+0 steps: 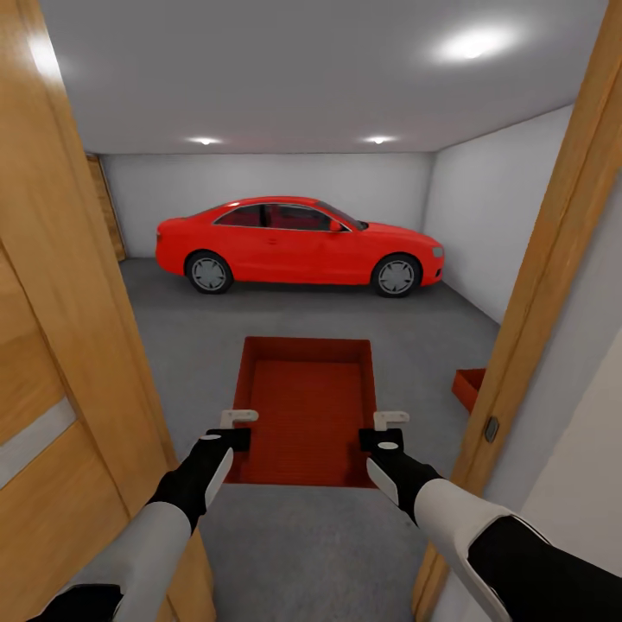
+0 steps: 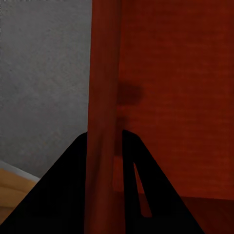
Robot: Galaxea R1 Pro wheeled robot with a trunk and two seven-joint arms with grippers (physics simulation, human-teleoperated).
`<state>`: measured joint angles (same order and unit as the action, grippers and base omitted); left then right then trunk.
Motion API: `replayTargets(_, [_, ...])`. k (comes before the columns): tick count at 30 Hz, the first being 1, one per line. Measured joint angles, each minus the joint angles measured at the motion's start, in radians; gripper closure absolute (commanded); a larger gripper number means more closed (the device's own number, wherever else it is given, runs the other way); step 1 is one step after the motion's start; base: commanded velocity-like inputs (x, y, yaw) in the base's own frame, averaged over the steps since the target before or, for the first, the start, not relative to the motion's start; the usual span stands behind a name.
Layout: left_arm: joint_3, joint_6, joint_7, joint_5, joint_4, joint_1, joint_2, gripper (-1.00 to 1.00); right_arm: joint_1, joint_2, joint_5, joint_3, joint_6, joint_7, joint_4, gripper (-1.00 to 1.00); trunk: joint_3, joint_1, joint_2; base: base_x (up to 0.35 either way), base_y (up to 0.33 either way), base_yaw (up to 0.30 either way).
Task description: Move the two storage containers from the living room to the garage. In the garage, place one container on the floor and stack the other container on top of it (either order is fine).
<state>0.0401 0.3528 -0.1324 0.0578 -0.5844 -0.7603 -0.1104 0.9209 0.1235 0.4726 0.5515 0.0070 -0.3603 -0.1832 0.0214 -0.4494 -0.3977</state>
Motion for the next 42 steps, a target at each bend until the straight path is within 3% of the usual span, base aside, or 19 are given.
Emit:
replayTargets(35, [-0.001,0.0,-0.005,-0.003,0.0,0.0,-0.003,1.0,0.0,-0.005,0.002,0.004,0.007,0.001,-0.008,1.0,0.0,0.0,0.0,0.001,0.0,0.0])
replayTargets(42, [-0.002,0.0,-0.006,-0.005,0.0,0.0,-0.003,1.0,0.0,-0.005,0.002,0.004,0.008,0.001,-0.009,1.0,0.0,0.001,0.0,0.228,0.0,0.0])
